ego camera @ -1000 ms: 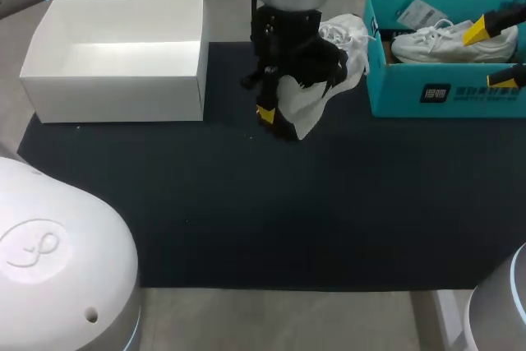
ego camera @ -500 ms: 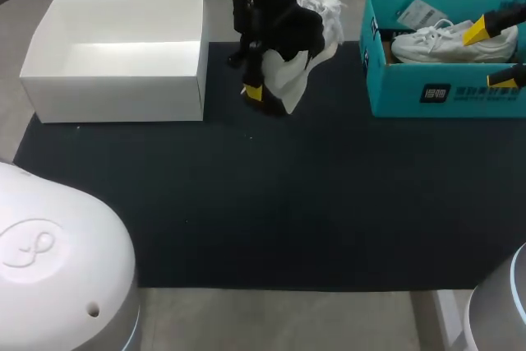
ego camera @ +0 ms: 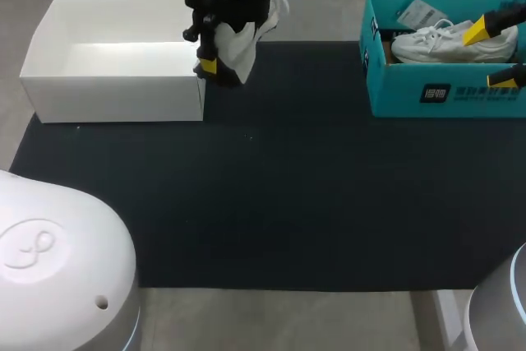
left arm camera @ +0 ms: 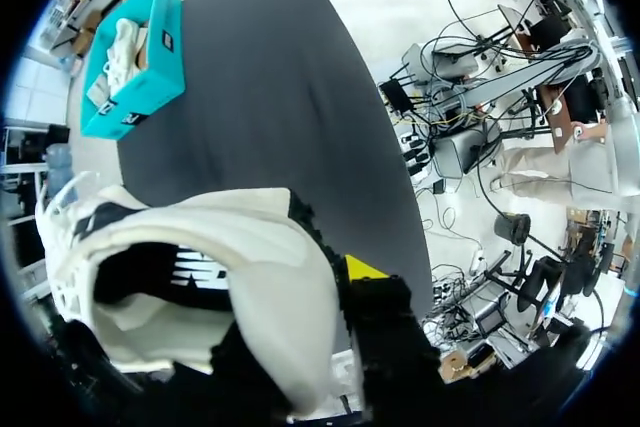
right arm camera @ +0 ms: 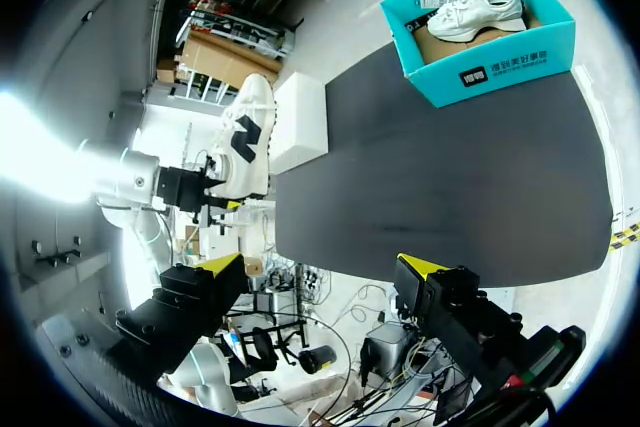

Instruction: Take the shoe out of the shoebox, open the shoe tongue, remove and reinsert the insole, then place the shoe into the shoebox

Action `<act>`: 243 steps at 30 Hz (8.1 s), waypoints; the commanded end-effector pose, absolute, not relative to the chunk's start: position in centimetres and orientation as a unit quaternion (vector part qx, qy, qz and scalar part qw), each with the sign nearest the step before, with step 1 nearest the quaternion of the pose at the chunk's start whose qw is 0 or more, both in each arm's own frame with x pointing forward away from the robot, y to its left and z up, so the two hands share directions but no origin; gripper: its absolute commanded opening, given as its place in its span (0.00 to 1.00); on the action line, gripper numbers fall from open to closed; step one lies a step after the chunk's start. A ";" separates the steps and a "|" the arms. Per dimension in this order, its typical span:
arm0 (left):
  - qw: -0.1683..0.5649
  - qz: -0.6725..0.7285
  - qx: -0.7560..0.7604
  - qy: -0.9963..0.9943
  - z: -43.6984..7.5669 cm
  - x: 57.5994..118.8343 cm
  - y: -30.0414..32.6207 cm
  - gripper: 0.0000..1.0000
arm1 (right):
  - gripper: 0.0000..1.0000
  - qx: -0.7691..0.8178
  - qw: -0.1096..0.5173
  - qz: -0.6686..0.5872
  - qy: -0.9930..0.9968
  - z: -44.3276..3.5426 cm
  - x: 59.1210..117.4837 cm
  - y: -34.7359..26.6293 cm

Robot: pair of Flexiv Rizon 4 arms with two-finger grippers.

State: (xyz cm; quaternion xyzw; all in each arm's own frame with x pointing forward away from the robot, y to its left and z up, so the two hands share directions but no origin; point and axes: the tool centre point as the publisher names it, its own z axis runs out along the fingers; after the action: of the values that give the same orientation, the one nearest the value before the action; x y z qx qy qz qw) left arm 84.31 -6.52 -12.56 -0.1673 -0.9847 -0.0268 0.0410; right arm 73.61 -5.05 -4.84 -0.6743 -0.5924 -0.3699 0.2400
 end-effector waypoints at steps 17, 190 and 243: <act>0.104 -0.003 -0.128 -0.986 -16.4 95.9 7.4 0.00 | 1.00 -0.674 0.240 -0.369 -0.593 -4.9 73.8 -5.0; 0.096 -0.076 -0.729 -0.674 -38.3 109.6 29.4 0.00 | 1.00 -0.674 0.240 -0.369 -0.593 -4.9 73.8 -5.0; 0.009 -0.005 -0.694 -0.719 -14.5 107.2 25.9 1.00 | 1.00 -0.697 0.218 -0.341 -0.592 -5.8 75.4 -7.8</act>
State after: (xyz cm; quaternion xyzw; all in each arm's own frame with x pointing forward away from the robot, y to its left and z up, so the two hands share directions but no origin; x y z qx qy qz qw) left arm 107.41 26.09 -15.93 -0.6932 -0.7208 0.0009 0.0008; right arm 74.31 -6.44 -6.32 -0.6943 -0.5871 -0.3531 0.2206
